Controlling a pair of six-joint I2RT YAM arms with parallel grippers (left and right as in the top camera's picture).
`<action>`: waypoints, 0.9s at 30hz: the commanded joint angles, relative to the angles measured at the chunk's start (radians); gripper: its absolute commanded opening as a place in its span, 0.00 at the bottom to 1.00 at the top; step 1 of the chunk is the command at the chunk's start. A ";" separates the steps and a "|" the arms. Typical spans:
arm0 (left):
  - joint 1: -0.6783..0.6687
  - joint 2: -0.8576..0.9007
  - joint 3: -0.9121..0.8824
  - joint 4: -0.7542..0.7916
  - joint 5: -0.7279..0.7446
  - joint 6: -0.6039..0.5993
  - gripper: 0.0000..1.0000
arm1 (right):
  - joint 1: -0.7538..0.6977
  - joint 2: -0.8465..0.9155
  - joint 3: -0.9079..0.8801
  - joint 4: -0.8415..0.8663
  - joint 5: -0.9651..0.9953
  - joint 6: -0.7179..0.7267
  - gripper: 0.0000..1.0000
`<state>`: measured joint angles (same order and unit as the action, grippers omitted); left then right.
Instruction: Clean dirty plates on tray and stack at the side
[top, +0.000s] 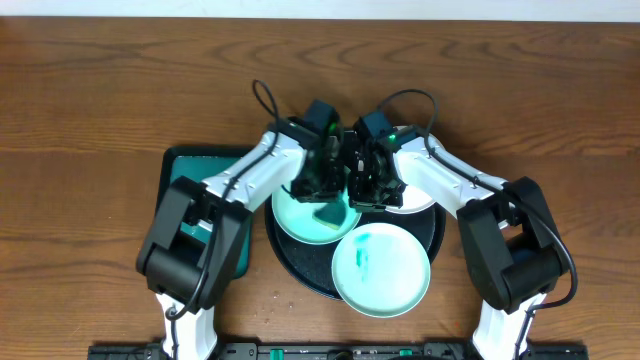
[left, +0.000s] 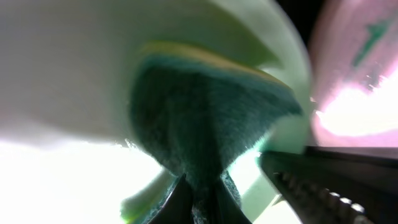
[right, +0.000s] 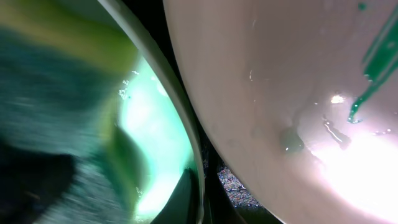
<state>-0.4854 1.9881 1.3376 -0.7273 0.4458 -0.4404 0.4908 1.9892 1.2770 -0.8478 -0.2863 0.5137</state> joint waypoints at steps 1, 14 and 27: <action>0.091 0.024 0.006 -0.042 -0.111 0.010 0.07 | 0.022 0.061 -0.047 -0.035 0.069 -0.037 0.01; 0.187 -0.230 0.016 -0.210 -0.309 0.048 0.07 | 0.022 0.061 -0.047 -0.019 0.068 -0.037 0.01; 0.208 -0.406 0.012 -0.405 -0.544 0.013 0.07 | 0.021 -0.058 -0.046 -0.012 -0.066 -0.077 0.01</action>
<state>-0.2943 1.5829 1.3449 -1.1194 -0.0082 -0.4191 0.4919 1.9743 1.2610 -0.8436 -0.3191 0.4763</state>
